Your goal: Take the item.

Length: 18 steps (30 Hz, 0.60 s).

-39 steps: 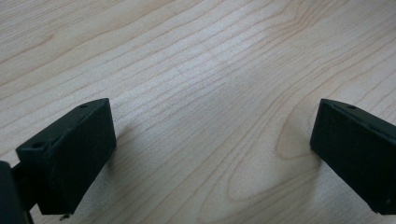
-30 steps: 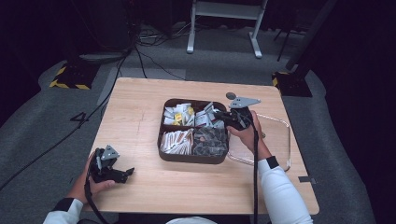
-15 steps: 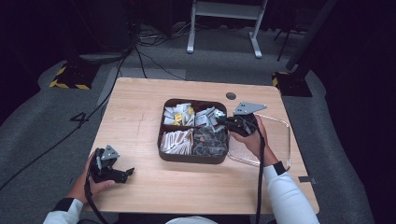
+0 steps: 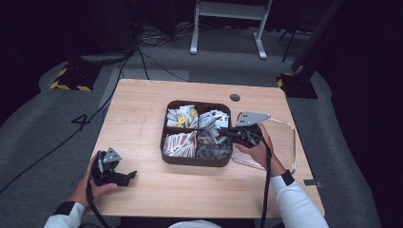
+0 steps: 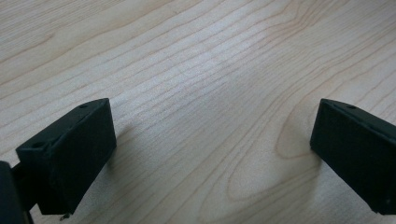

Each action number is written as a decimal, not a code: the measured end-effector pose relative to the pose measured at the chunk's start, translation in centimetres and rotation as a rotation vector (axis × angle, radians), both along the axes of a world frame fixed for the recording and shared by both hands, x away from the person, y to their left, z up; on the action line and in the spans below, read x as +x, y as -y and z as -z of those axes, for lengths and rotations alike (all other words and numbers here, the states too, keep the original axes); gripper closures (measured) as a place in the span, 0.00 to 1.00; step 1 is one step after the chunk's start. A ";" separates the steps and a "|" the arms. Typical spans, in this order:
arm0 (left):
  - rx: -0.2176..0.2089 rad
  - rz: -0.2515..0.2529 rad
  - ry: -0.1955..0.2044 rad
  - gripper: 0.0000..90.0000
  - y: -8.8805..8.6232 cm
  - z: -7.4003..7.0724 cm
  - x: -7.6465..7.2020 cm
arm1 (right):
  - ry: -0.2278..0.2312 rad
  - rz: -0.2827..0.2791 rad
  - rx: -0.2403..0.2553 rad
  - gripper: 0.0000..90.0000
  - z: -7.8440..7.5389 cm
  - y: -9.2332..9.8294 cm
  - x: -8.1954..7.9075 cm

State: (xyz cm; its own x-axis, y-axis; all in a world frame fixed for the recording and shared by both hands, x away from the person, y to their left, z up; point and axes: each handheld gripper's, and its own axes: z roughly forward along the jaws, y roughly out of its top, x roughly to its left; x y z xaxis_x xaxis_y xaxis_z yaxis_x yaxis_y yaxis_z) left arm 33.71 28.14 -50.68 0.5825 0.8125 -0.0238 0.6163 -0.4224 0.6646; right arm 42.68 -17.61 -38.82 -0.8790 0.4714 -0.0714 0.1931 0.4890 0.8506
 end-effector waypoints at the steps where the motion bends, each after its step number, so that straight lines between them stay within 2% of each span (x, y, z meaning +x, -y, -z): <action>1: 0.001 -0.001 0.000 0.01 0.0 0.0 0.0 | 0.002 -0.007 -0.003 0.99 0.0 -0.1 -0.2; 18: 0.000 0.000 0.001 0.01 0.0 0.0 0.0 | -0.003 -0.069 -0.011 0.99 0.4 -0.6 -2.2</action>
